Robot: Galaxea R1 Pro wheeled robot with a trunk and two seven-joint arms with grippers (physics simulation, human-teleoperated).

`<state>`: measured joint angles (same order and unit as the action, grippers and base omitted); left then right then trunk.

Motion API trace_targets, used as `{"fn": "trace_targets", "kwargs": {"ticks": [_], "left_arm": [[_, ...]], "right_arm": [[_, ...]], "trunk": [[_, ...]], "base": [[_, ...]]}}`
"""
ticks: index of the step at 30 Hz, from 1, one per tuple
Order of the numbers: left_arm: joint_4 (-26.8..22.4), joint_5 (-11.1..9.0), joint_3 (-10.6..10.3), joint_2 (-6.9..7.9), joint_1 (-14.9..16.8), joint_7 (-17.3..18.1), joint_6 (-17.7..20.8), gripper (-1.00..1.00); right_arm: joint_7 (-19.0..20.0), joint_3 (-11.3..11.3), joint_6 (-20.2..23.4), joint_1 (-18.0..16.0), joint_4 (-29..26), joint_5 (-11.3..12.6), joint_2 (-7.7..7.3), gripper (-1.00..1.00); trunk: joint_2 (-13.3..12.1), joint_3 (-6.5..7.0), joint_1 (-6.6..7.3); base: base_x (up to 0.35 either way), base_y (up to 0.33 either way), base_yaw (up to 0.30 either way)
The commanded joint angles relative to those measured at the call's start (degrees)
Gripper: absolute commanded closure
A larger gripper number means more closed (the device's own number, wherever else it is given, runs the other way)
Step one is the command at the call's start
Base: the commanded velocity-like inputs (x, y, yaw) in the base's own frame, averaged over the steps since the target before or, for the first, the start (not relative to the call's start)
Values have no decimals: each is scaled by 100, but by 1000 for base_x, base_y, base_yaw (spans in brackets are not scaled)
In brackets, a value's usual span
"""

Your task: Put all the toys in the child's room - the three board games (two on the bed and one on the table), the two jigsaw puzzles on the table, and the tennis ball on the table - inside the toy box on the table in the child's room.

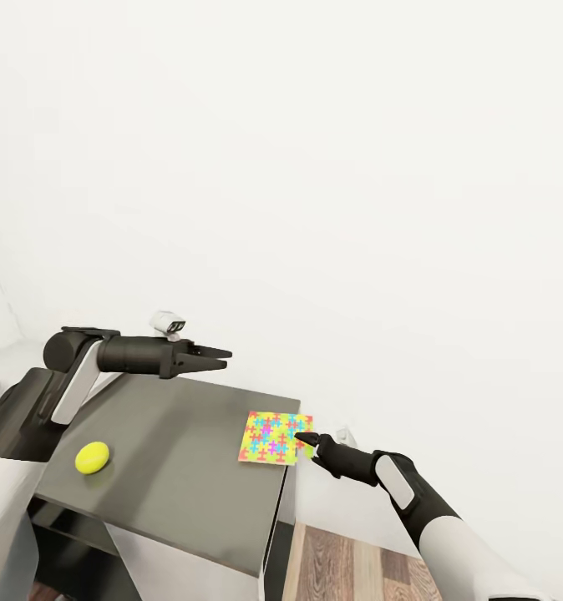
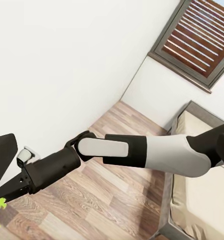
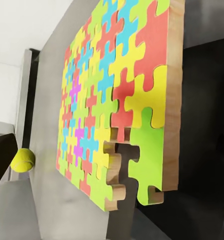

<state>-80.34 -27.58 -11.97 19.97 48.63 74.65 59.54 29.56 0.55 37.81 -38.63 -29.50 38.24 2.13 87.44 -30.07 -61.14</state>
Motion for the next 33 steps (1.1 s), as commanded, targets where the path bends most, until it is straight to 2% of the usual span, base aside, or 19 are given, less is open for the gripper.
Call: {"fn": "trace_targets", "kwargs": {"ticks": [1,5,22,33], "left_arm": [[1,-19,-8,3,6,6,46,-100],[1,-20,-8,-1,6,6,46,-100],[1,-20,-7,6,6,6,46,-100],[1,-20,-11,6,6,6,46,-100]], "right_arm": [[-4,6,33,-4,-3,26,0,-100],[-3,6,33,-4,-3,26,-8,-100],[-3,8,33,-4,-7,26,-11,-100],[-3,15,42,-4,-6,26,-30,-100]], "trunk": [[45,-25,-22],[206,-96,-110],[206,-96,-110],[206,-85,-110]], "base": [[0,0,0],[0,0,0],[0,0,1],[0,0,153]]}}
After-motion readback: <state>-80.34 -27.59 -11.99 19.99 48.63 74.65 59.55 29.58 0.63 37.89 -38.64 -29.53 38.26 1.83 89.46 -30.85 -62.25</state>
